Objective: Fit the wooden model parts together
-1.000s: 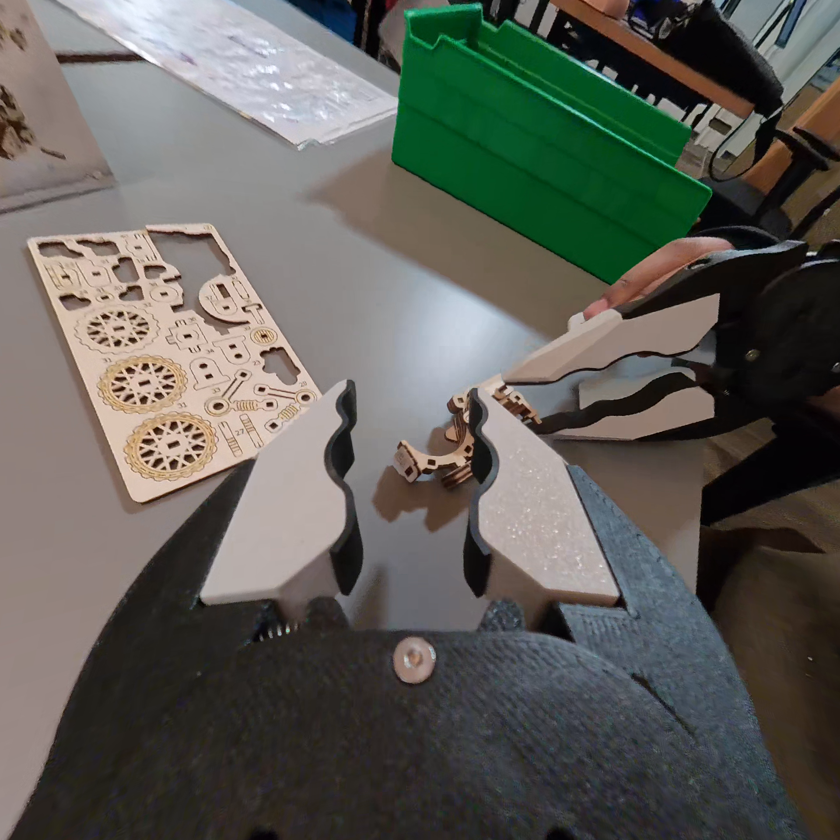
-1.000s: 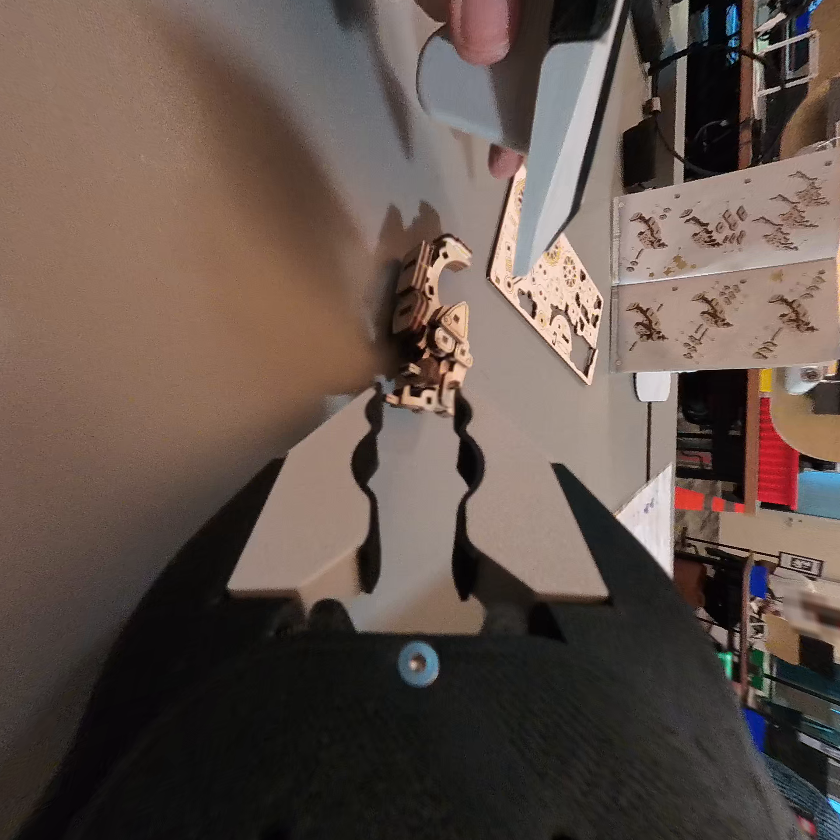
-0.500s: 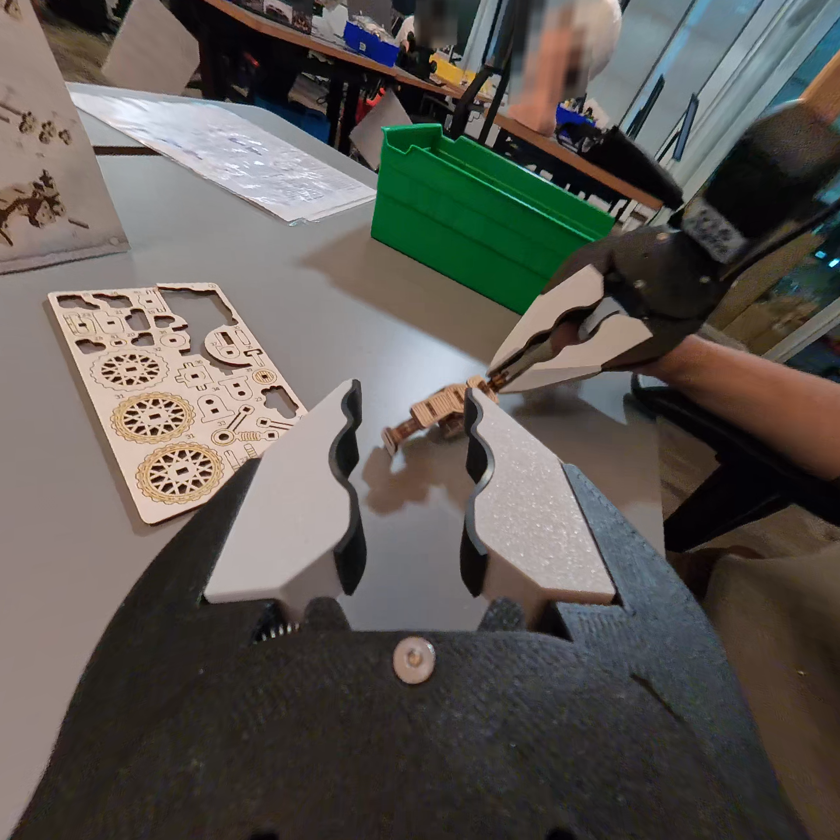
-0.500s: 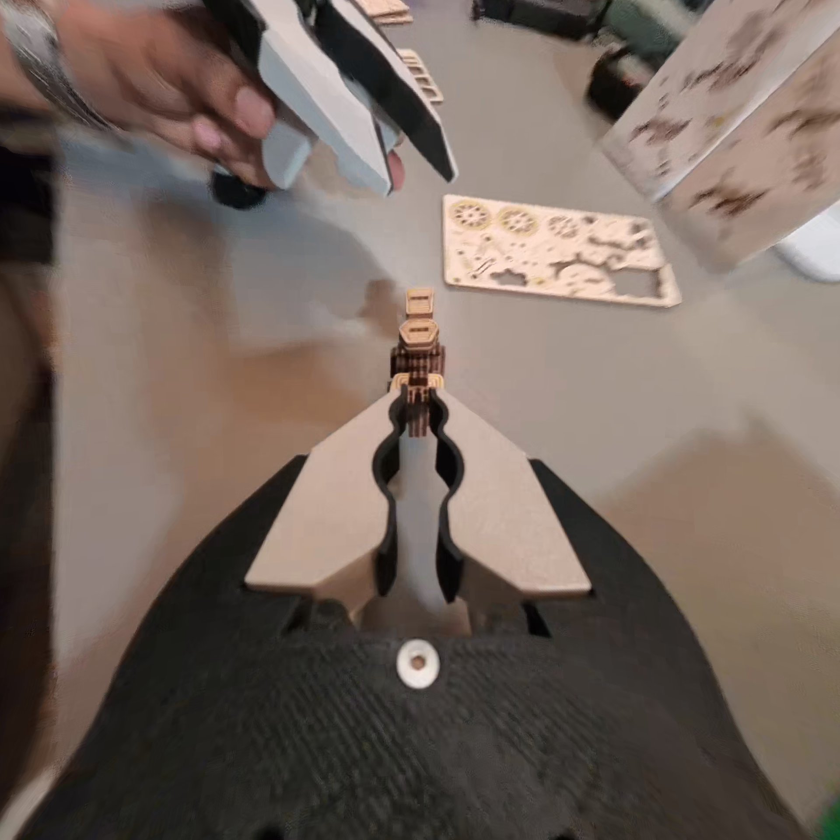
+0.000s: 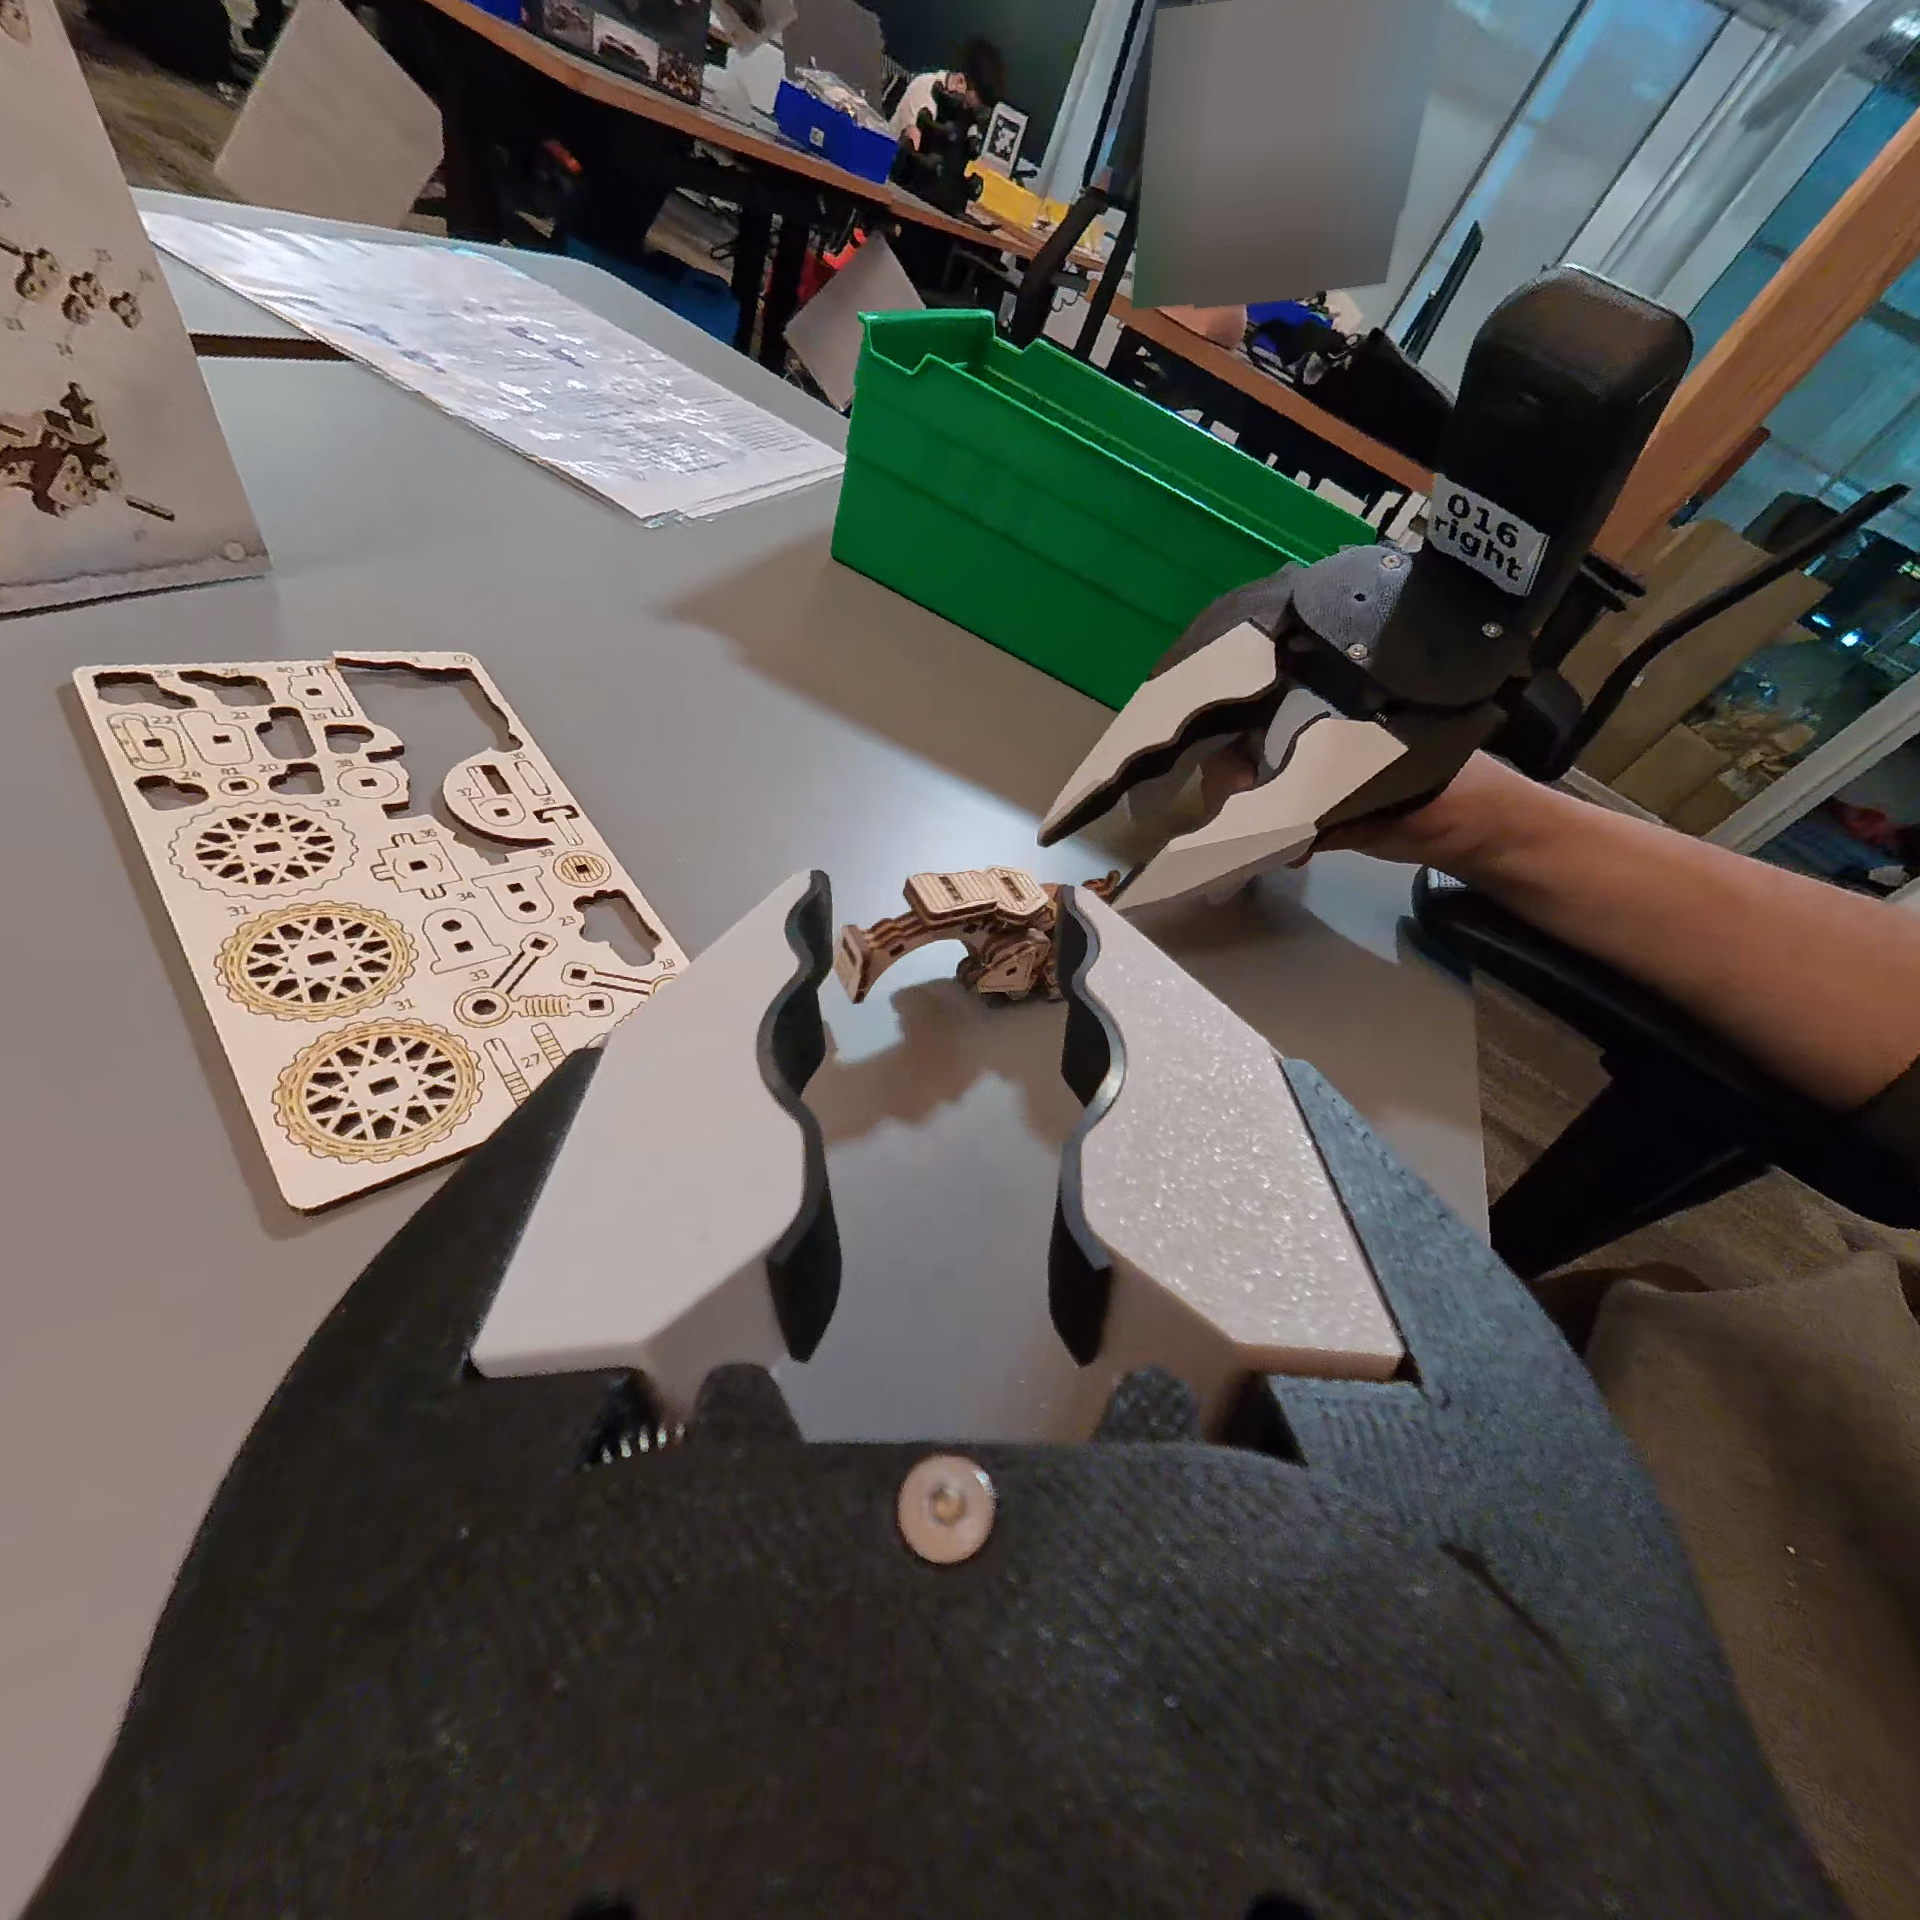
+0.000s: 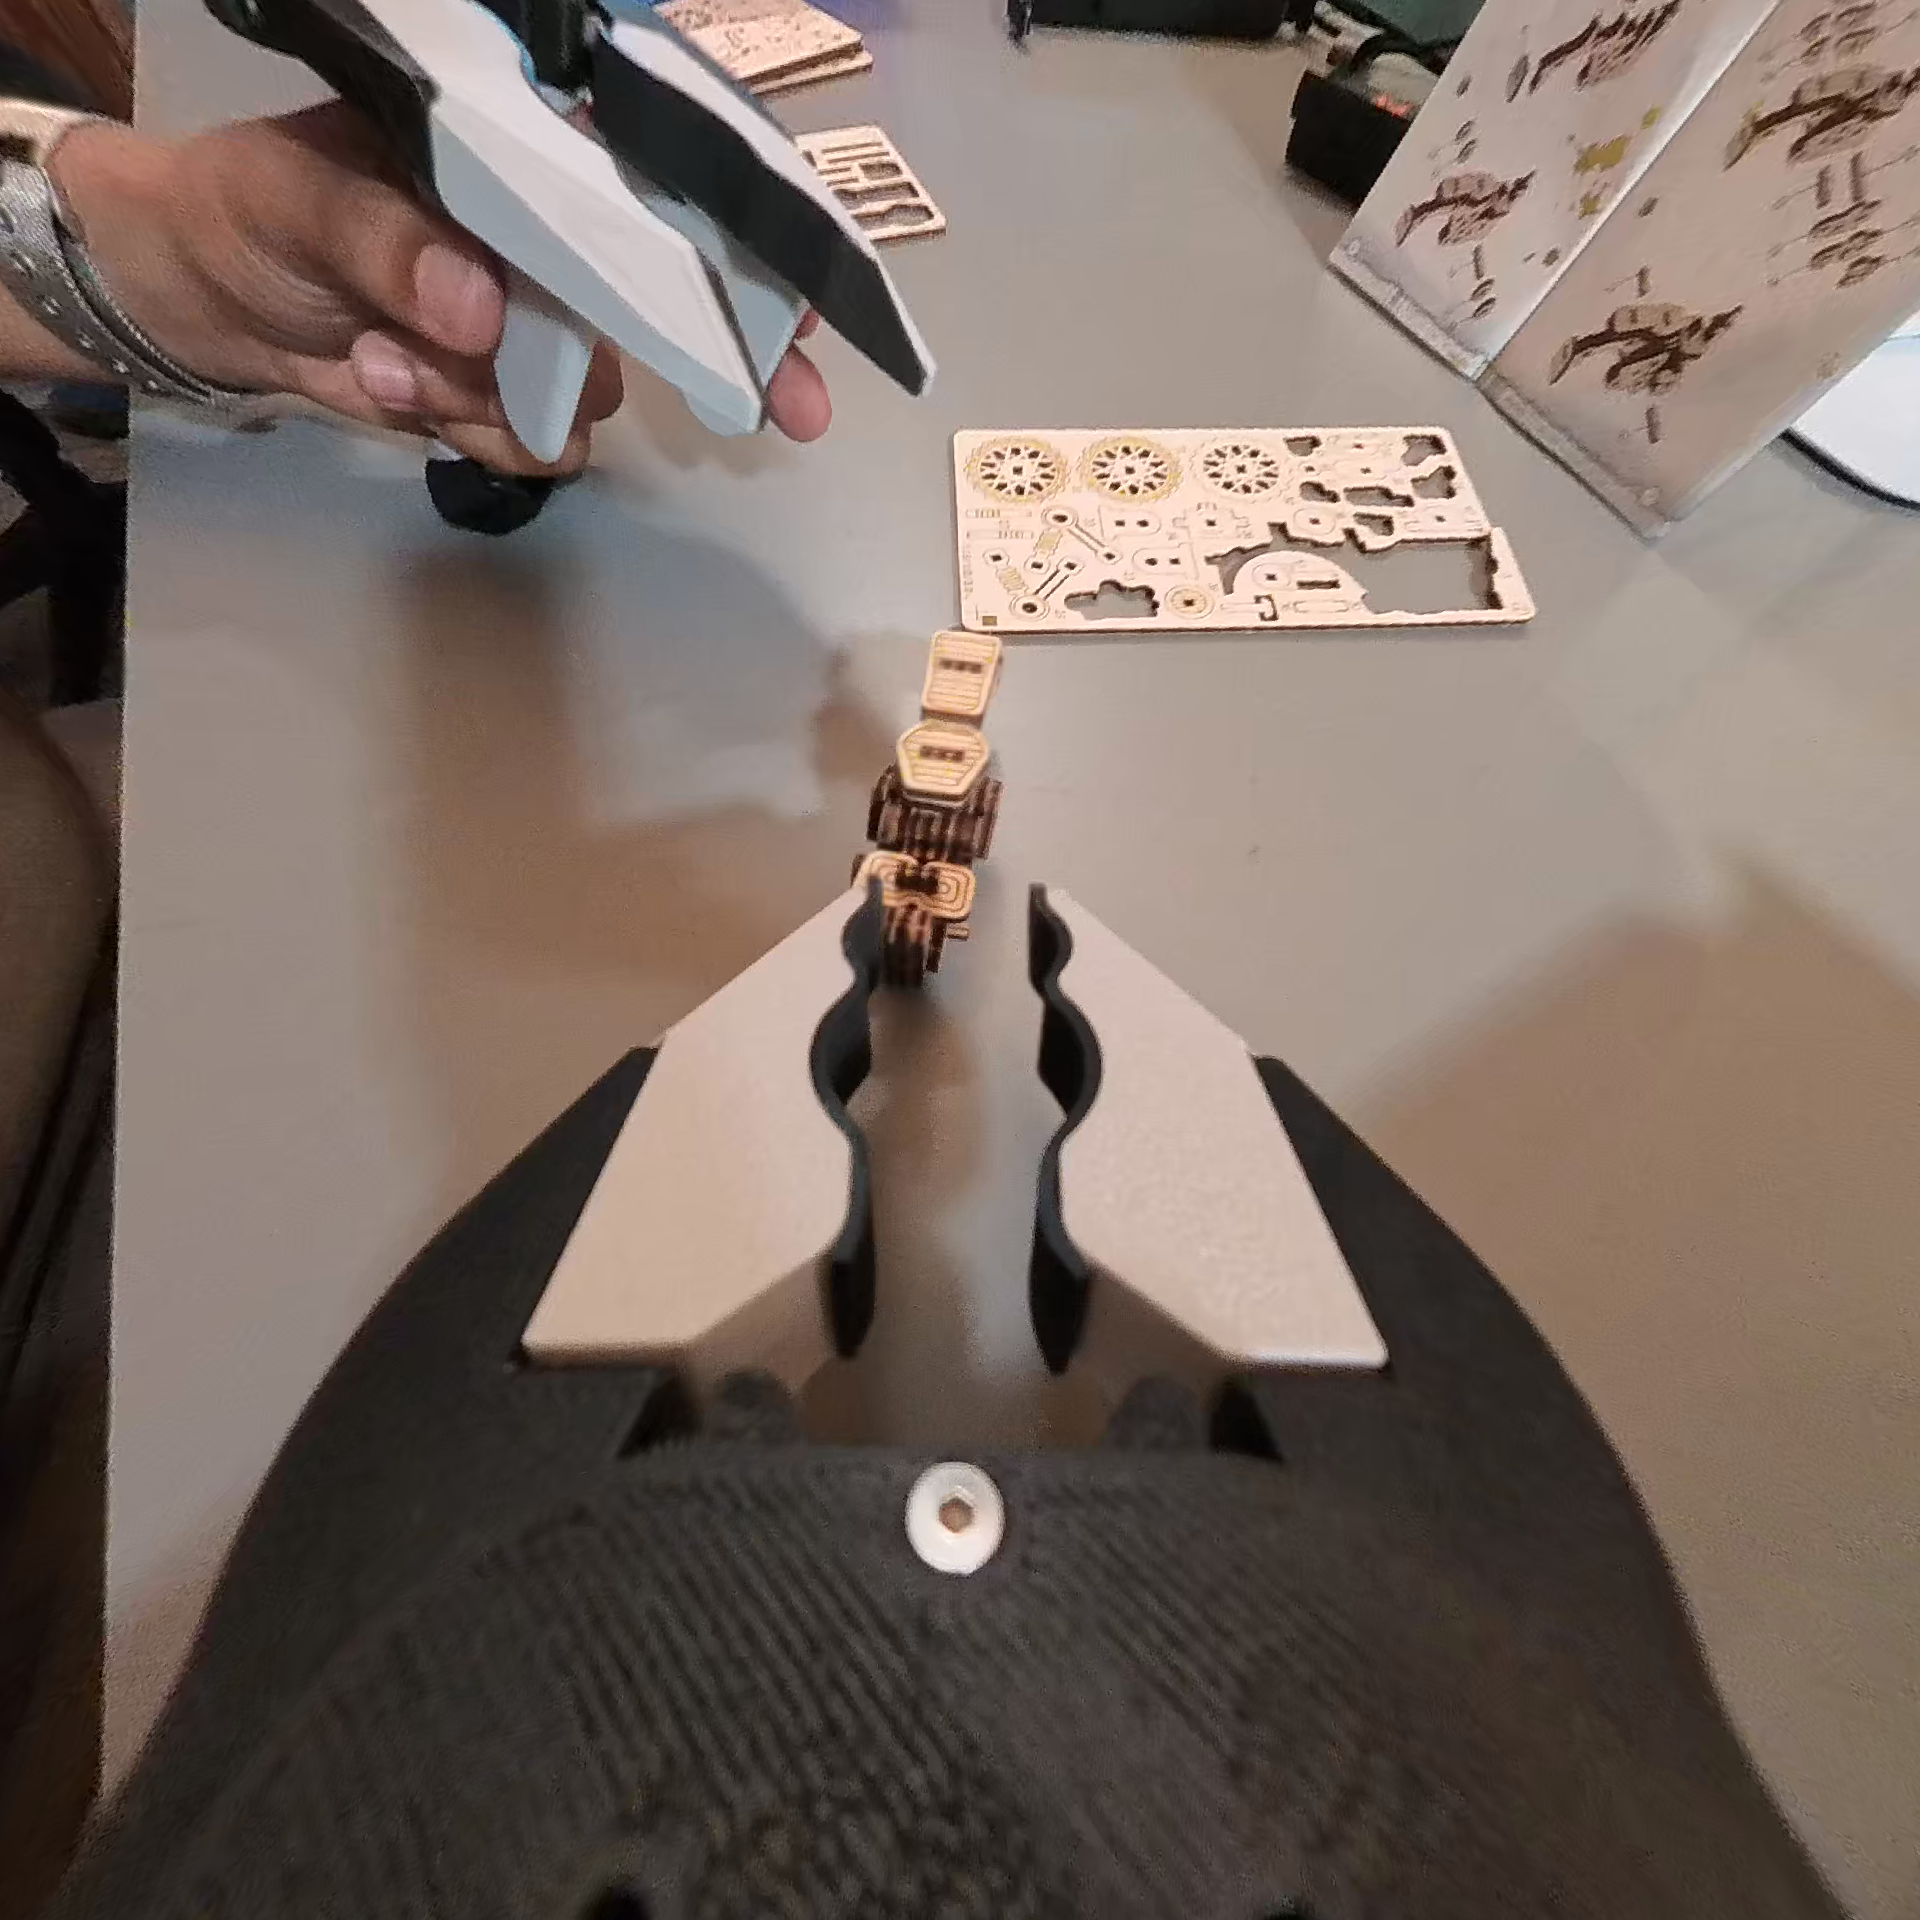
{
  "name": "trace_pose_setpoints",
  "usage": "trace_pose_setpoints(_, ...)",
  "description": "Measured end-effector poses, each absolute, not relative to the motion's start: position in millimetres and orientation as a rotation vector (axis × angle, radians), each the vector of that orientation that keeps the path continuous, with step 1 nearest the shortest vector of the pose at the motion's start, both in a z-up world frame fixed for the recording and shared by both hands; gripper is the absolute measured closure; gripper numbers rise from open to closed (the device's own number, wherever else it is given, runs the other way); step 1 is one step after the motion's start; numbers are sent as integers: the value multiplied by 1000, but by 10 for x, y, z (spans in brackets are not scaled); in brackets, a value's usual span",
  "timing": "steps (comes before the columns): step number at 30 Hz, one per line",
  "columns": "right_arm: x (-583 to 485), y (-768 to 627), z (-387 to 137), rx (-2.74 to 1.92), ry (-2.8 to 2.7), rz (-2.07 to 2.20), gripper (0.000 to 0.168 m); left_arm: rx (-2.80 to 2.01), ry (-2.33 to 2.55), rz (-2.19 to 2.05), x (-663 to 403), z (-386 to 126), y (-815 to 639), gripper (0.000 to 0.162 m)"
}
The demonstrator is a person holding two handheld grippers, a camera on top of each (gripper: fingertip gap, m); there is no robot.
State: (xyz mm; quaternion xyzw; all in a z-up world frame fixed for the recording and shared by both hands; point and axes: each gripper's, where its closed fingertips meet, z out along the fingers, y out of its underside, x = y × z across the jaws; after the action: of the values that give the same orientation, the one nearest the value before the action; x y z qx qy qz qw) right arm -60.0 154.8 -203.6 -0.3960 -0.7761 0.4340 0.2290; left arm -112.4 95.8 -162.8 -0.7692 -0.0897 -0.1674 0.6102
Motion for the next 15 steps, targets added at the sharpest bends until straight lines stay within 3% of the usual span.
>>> trace_pose_setpoints(1,-597,1556,-2017,-1091,-2128,1202,140,-1775,-212,-390,-1130,-1630,957,121)
trace_pose_setpoints(6,-537,1549,-2049,-1091,-2162,1199,130,-1775,-229,-401,-1149,-1640,958,121)
trace_pose_setpoints(15,-627,1651,-2247,-1188,-2176,1018,140,-1766,-256,-406,-1185,-1640,951,121)
